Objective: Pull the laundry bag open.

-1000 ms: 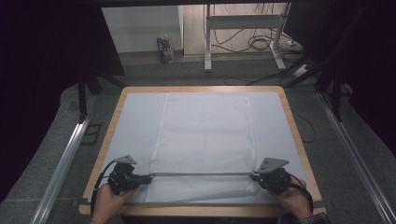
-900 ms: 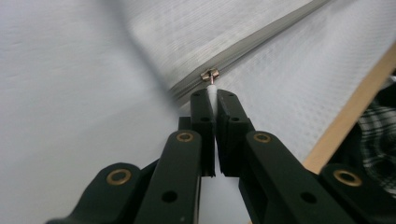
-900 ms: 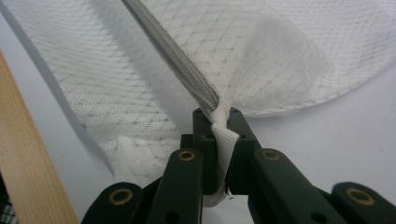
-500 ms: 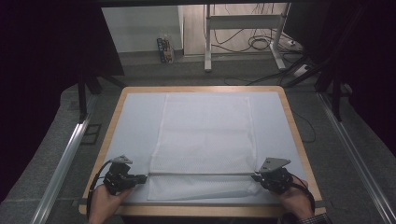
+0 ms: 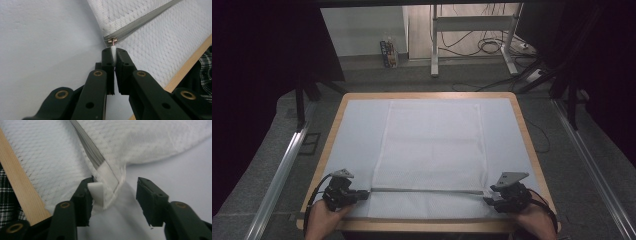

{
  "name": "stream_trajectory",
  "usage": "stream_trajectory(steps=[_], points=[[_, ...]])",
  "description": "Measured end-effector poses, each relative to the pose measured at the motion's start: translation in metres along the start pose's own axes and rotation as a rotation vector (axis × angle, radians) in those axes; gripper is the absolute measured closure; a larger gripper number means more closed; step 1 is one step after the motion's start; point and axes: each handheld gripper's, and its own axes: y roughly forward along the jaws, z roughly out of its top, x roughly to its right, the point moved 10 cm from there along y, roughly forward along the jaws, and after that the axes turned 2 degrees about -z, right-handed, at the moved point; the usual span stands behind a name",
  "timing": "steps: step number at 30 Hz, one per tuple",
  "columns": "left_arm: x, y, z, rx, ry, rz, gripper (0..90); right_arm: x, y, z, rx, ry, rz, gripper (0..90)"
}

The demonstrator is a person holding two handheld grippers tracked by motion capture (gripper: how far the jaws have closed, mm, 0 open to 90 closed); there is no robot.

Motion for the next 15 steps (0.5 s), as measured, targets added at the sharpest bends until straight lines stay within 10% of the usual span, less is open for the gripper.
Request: stream_trajectory(steps=[6,15], points=[[0.000,0.001,-0.001,0.004,0.026,0.034,82.8,0.002,-0.007,-0.009,0.010,0.045,-0.002,43.1],[-0.003,0.005,0.008,0.069,0.136,0.166,44.7,0.005,-0.004,0.001,0.056,0.076,-0.020,24.5]])
